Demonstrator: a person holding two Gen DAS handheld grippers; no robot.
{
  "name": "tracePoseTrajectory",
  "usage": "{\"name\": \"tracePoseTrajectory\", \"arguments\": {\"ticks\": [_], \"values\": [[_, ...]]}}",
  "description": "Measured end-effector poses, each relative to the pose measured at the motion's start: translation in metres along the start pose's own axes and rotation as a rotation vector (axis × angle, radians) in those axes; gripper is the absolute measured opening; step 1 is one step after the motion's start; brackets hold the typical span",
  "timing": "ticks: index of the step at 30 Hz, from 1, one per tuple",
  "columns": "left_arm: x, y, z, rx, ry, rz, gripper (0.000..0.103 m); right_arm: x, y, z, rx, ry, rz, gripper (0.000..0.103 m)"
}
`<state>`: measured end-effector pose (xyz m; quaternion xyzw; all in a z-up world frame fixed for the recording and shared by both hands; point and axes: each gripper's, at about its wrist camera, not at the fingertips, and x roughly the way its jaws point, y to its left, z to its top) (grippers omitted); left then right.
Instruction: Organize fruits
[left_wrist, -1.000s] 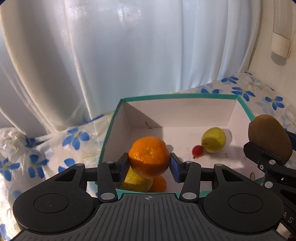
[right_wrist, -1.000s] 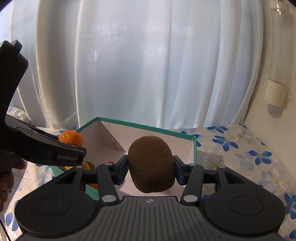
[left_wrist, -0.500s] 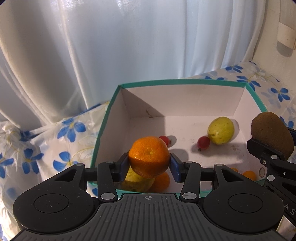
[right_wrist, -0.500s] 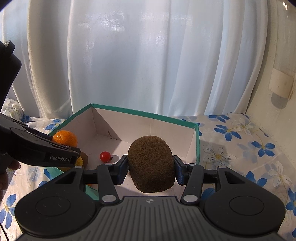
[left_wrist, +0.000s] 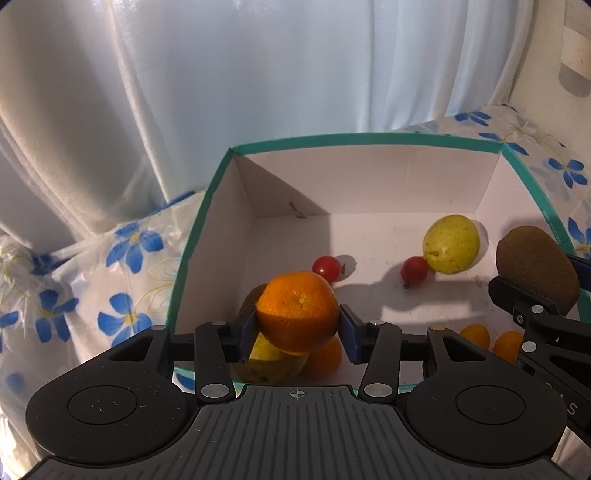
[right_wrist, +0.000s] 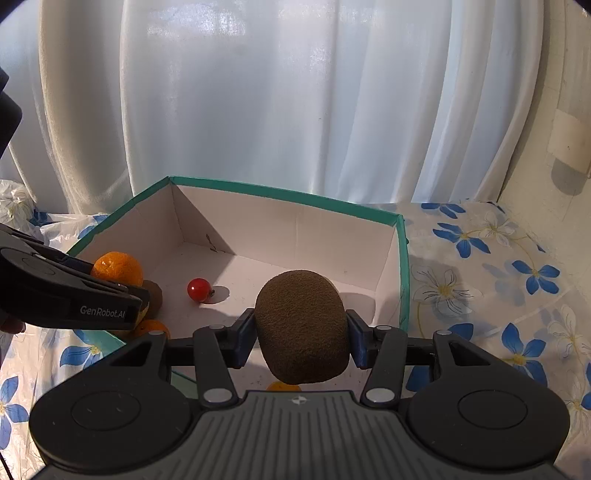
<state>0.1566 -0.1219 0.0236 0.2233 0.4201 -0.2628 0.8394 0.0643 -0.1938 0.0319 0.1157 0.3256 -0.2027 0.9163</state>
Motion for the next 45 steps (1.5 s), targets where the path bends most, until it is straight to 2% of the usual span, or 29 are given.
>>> {"name": "tracePoseTrajectory", "arguments": {"ticks": [6, 9, 11, 13, 16, 20, 23, 26, 28, 34, 39, 42, 45], "values": [[0.001, -0.002, 0.001, 0.010, 0.001, -0.003, 0.054, 0.008, -0.002, -0.001, 0.001, 0.019, -0.002, 0.051], [0.001, -0.004, 0.001, 0.012, 0.002, -0.013, 0.058, 0.005, -0.001, 0.000, -0.015, -0.012, -0.014, 0.052], [-0.001, -0.004, 0.001, 0.011, 0.004, -0.022, 0.062, 0.002, 0.000, 0.001, -0.030, -0.029, -0.026, 0.057], [-0.004, -0.004, 0.001, 0.008, -0.001, -0.014, 0.066, -0.003, -0.001, 0.002, -0.025, -0.043, -0.027, 0.065], [-0.014, -0.003, -0.001, 0.014, -0.031, 0.034, 0.075, -0.013, -0.005, -0.002, 0.017, -0.062, -0.019, 0.089], [-0.035, 0.004, -0.010, 0.000, -0.061, 0.043, 0.082, -0.032, -0.015, -0.011, 0.100, -0.068, 0.004, 0.102], [-0.051, 0.008, -0.024, -0.004, -0.074, 0.052, 0.088, -0.043, -0.017, -0.019, 0.115, -0.038, 0.017, 0.103], [-0.063, 0.008, -0.038, 0.019, -0.070, 0.043, 0.089, -0.053, -0.013, -0.032, 0.115, 0.000, -0.037, 0.103], [-0.067, 0.008, -0.046, 0.023, -0.051, 0.030, 0.089, -0.056, -0.011, -0.039, 0.123, 0.039, -0.080, 0.103], [-0.067, 0.015, -0.062, -0.049, 0.017, -0.003, 0.089, -0.055, -0.008, -0.042, 0.091, 0.161, -0.115, 0.103], [-0.071, 0.021, -0.064, -0.068, 0.056, 0.052, 0.090, -0.046, -0.001, -0.039, 0.062, 0.277, -0.128, 0.103], [-0.076, 0.021, -0.065, -0.050, 0.053, 0.069, 0.090, -0.044, 0.005, -0.035, 0.051, 0.316, -0.132, 0.103], [-0.079, 0.021, -0.060, -0.018, 0.085, 0.068, 0.090, -0.045, 0.006, -0.029, 0.062, 0.345, -0.105, 0.103]]}}
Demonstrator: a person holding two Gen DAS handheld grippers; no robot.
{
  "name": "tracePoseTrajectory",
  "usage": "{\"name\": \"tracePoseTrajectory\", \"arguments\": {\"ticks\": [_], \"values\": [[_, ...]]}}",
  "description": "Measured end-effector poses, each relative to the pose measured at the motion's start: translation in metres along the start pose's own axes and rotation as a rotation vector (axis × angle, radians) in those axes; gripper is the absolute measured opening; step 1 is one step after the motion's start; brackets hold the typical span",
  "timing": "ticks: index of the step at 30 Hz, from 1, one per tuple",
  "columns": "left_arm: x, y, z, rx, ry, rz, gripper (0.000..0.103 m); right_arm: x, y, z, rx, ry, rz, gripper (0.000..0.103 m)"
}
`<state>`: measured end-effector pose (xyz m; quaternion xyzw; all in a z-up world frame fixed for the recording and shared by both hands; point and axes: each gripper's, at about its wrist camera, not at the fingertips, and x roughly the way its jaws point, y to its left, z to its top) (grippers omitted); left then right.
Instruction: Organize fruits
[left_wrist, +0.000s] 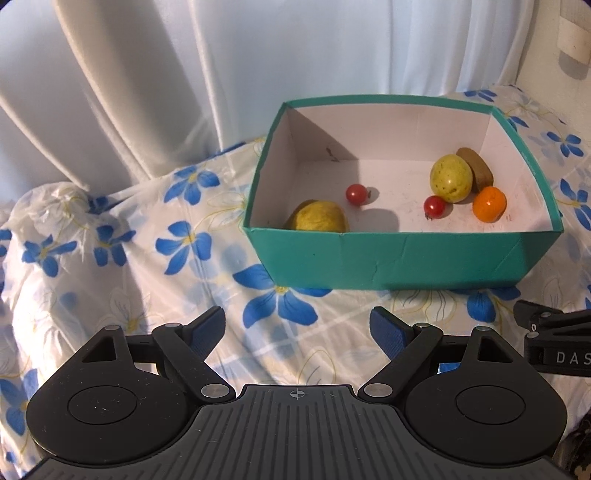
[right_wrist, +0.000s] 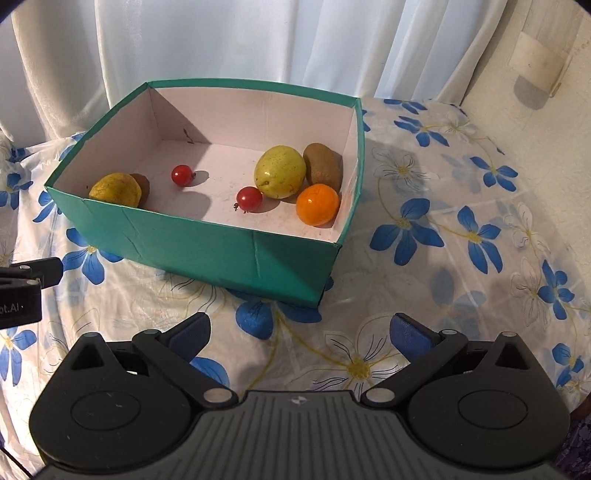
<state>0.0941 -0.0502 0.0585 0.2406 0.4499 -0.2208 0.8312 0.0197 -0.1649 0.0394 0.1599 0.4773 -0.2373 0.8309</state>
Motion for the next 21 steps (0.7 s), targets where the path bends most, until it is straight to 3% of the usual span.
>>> {"name": "tracePoseTrajectory", "arguments": {"ticks": [5, 12, 16, 21], "values": [[0.001, 0.005, 0.014, 0.005, 0.063, -0.017, 0.090, -0.010, 0.005, 0.019, 0.003, 0.021, -0.006, 0.103], [0.004, 0.012, 0.029, -0.046, 0.091, 0.023, 0.090, -0.015, 0.004, 0.041, 0.021, 0.046, -0.037, 0.103], [0.006, 0.009, 0.026, -0.039, 0.109, 0.005, 0.090, -0.012, 0.003, 0.041, 0.045, 0.081, -0.007, 0.103], [0.010, 0.005, 0.022, -0.023, 0.124, 0.022, 0.090, -0.011, 0.006, 0.035, 0.035, 0.091, -0.029, 0.103]]}}
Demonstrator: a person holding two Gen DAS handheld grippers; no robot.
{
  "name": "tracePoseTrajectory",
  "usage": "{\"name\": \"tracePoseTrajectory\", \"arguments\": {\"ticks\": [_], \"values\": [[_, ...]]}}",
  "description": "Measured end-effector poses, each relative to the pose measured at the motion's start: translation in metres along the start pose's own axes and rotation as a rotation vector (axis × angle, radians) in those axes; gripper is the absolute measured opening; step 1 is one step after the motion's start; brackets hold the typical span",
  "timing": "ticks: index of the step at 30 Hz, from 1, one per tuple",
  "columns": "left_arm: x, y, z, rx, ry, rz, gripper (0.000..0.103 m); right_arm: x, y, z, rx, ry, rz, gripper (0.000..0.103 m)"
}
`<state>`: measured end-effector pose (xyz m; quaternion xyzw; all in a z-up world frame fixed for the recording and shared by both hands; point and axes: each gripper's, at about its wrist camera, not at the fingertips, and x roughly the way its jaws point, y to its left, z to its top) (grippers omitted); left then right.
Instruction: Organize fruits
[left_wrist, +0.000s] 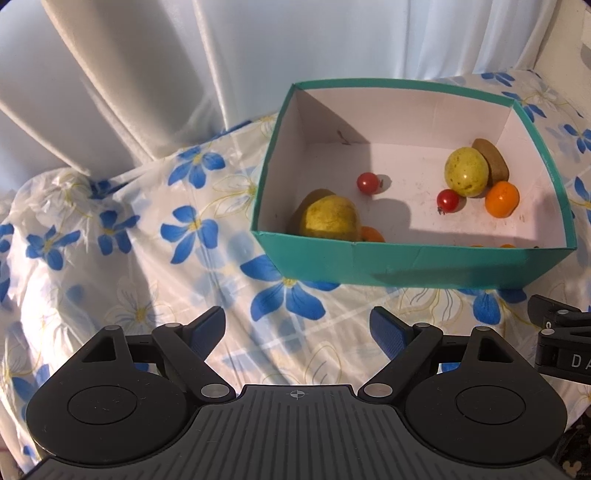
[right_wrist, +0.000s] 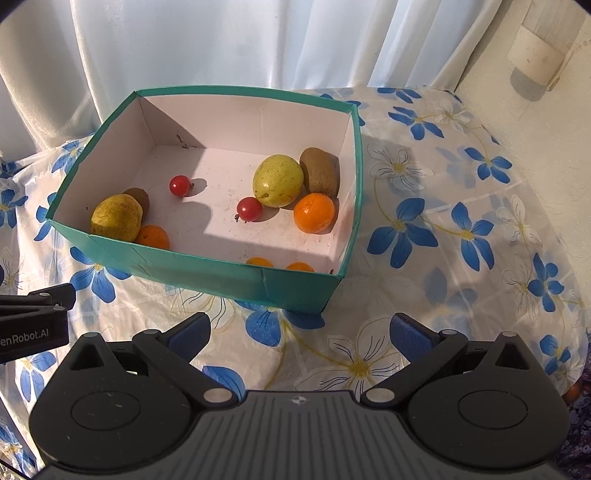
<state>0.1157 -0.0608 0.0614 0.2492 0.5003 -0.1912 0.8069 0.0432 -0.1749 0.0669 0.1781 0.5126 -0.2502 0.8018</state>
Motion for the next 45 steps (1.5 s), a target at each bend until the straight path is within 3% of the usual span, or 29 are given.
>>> {"name": "tracePoseTrajectory", "arguments": {"ticks": [45], "values": [[0.023, -0.016, 0.001, 0.047, 0.065, -0.040, 0.090, 0.008, -0.002, 0.002, -0.022, 0.019, -0.013, 0.103]]}}
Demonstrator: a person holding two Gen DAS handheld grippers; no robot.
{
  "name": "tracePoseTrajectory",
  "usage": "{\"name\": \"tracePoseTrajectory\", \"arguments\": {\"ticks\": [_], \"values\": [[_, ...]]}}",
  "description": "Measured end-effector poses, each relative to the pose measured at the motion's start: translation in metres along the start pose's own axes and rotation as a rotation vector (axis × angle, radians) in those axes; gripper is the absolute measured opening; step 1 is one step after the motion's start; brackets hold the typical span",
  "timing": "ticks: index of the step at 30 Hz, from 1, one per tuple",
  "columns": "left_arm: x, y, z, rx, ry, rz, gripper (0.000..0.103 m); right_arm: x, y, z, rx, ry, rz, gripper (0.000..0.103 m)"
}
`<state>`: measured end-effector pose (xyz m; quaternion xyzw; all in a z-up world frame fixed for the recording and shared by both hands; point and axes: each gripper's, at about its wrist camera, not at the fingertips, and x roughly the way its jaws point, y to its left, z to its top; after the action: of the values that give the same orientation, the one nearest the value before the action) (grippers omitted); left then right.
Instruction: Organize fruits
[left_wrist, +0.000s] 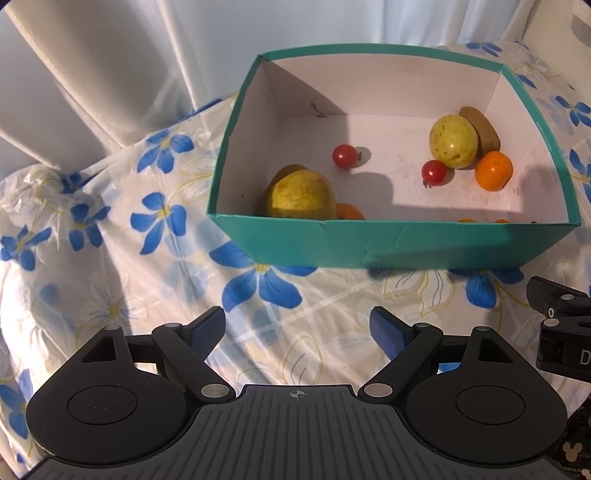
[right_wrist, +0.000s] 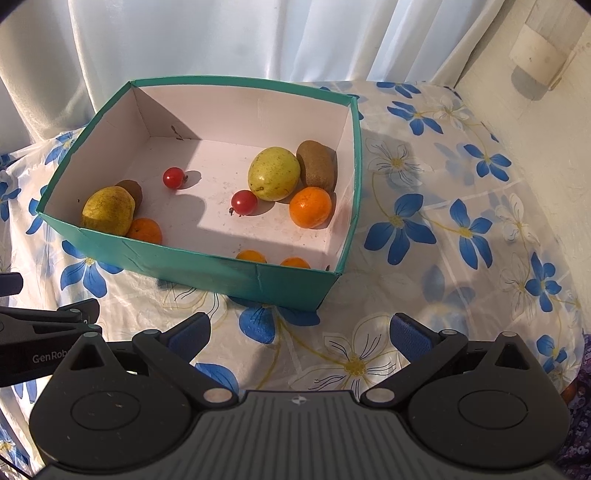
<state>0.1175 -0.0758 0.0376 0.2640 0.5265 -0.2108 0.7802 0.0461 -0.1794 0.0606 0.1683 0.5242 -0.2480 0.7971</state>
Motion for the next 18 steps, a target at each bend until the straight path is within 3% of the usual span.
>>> {"name": "tracePoseTrajectory", "arguments": {"ticks": [18], "values": [[0.0052, -0.0039, 0.0007, 0.006, 0.014, 0.014, 0.090, 0.0049, -0.0015, 0.0035, -0.013, -0.004, 0.002, 0.103]]}}
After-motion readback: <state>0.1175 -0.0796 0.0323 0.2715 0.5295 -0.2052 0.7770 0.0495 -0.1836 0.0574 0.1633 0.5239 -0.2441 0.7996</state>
